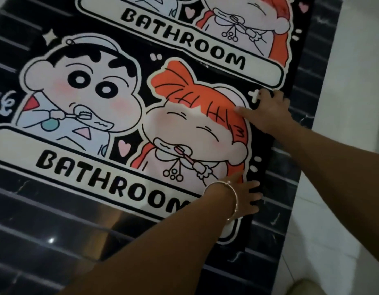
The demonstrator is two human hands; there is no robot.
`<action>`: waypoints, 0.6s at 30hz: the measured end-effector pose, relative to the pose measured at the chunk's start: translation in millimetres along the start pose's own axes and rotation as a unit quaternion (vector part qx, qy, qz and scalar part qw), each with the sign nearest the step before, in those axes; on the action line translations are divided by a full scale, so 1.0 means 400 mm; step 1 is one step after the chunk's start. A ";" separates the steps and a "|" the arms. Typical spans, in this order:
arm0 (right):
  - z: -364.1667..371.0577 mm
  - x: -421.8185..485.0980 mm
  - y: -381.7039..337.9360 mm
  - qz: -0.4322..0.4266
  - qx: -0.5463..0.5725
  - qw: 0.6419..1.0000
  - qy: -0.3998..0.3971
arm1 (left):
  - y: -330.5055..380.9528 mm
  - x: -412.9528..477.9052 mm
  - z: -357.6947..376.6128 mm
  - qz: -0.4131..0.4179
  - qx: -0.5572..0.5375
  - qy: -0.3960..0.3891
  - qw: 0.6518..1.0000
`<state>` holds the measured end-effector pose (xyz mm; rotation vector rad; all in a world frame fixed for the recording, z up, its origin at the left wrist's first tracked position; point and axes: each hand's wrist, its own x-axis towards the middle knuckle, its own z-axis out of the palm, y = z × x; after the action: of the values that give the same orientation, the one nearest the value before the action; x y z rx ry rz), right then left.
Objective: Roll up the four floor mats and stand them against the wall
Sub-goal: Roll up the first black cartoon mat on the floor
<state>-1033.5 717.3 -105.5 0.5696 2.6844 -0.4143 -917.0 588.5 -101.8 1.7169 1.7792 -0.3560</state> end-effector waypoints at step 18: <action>-0.015 0.038 0.005 0.006 0.053 0.999 -0.012 | -0.003 -0.098 -0.039 -0.104 -0.076 0.081 0.988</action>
<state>-1047.4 726.1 -106.6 0.6073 2.6477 -0.5592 -924.2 566.6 -66.4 1.4932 2.0560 -0.1649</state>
